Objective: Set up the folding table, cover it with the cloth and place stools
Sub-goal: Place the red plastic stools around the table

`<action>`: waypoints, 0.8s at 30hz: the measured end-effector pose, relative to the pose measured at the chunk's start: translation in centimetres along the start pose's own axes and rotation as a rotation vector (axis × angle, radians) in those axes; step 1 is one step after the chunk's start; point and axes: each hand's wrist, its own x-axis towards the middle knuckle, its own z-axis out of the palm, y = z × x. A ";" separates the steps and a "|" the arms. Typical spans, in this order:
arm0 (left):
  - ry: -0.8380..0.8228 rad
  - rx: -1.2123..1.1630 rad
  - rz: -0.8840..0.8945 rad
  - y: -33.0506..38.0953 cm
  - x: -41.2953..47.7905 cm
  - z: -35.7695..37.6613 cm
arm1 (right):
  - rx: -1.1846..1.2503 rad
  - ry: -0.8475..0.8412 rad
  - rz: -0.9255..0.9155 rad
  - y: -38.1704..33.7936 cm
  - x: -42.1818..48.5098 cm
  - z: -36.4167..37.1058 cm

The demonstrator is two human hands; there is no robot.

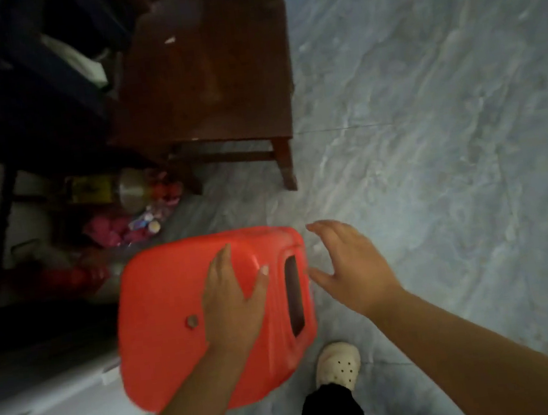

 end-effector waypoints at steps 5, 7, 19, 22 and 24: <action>0.113 0.015 -0.194 -8.6 -1.5 -3.1 | 0.034 -0.151 0.070 -5.1 -0.6 6.8; 0.146 0.016 -0.262 -11.0 -1.4 -4.0 | 0.103 -0.195 0.126 -6.6 -1.0 8.7; 0.052 -0.210 -0.640 -18.9 0.1 -6.1 | 0.403 -0.078 0.580 -9.9 -2.2 14.6; 0.079 -0.263 -0.715 -18.3 0.6 -6.4 | 0.473 -0.074 0.642 -10.2 -1.6 15.0; 0.095 -0.252 -0.720 -17.2 0.4 -6.3 | 0.544 -0.036 0.691 -9.7 -1.3 14.5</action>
